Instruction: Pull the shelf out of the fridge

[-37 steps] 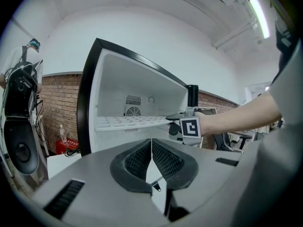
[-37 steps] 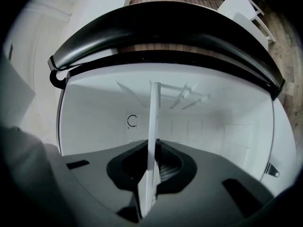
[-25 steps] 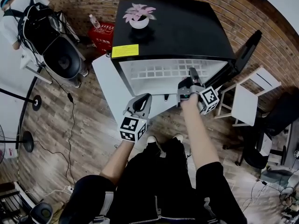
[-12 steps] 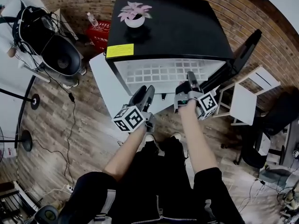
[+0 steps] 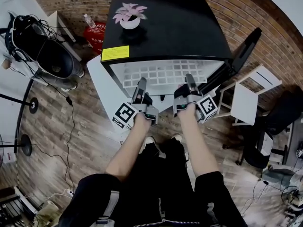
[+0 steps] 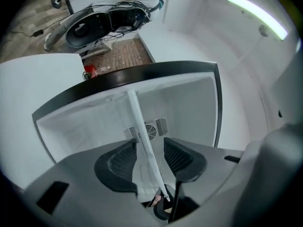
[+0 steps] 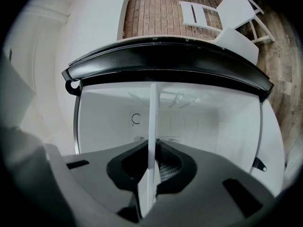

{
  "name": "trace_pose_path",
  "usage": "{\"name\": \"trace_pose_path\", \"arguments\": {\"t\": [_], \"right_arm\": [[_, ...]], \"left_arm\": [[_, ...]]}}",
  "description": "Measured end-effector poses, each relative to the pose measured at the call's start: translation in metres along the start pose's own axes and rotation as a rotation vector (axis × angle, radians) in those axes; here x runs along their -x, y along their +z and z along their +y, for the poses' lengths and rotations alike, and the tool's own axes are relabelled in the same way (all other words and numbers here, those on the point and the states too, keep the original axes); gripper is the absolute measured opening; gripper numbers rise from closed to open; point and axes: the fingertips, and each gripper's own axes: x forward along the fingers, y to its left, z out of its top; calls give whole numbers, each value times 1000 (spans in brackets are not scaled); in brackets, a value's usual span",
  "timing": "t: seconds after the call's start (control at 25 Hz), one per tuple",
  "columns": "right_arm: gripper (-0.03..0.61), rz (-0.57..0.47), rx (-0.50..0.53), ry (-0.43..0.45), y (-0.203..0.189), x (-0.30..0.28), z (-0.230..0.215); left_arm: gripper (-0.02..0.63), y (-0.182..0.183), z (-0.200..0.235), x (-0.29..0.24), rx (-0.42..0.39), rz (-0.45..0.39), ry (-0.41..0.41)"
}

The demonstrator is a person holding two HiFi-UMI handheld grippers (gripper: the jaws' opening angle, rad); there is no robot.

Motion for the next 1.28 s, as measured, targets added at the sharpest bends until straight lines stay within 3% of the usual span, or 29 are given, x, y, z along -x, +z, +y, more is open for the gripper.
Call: {"name": "trace_pose_path", "arguments": {"t": [0.48,1.08,1.28], "right_arm": [[29,9,2,-3,-2,16,3],[32,35,-10,24,-3,33,2],[40,49,-1,49,16,34,-3]], "left_arm": [[63,3,2,6,70,-39,-18],[38,0,8,17,188,-80,-4],[37,-1,9,17,225,-88,20]]}}
